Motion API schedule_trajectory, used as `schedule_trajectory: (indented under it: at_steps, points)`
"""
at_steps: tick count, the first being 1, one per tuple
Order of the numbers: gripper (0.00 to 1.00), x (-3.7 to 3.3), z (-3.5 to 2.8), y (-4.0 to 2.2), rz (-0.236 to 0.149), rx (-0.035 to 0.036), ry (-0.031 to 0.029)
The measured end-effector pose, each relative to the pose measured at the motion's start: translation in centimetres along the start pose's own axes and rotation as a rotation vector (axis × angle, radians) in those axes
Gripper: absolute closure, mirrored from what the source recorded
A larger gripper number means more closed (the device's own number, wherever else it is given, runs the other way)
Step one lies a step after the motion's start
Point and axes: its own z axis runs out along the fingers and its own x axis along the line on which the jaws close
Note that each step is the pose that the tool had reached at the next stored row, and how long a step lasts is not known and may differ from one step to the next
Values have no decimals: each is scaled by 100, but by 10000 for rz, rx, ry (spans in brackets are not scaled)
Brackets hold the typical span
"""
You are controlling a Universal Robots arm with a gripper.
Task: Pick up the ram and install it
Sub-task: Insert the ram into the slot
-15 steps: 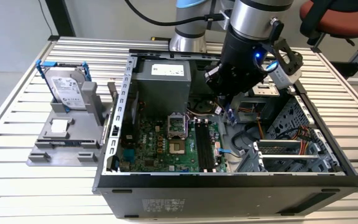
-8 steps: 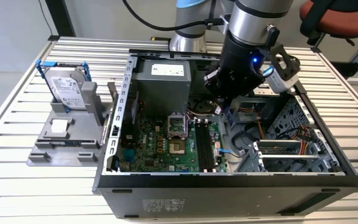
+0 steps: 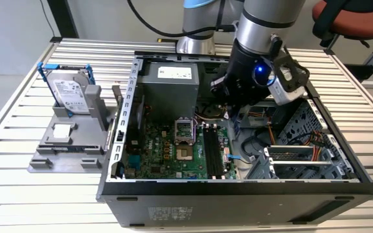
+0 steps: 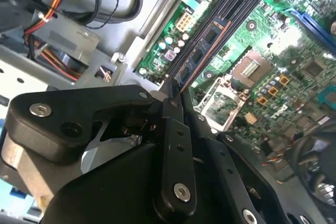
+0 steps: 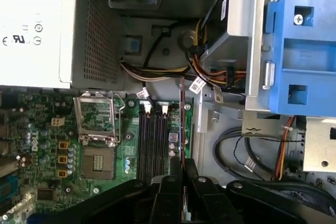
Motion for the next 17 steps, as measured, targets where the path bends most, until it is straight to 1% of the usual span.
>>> schedule_trajectory:
  at_steps: [2,3,10,13,17]
  points:
    - [100,0,21,-1,194,45,-4]
    - [100,1,34,-1,241,49,-4]
    - [100,11,155,-6,265,52,3]
    - [100,12,202,-24,265,56,5]
    - [100,14,273,-30,265,58,5]
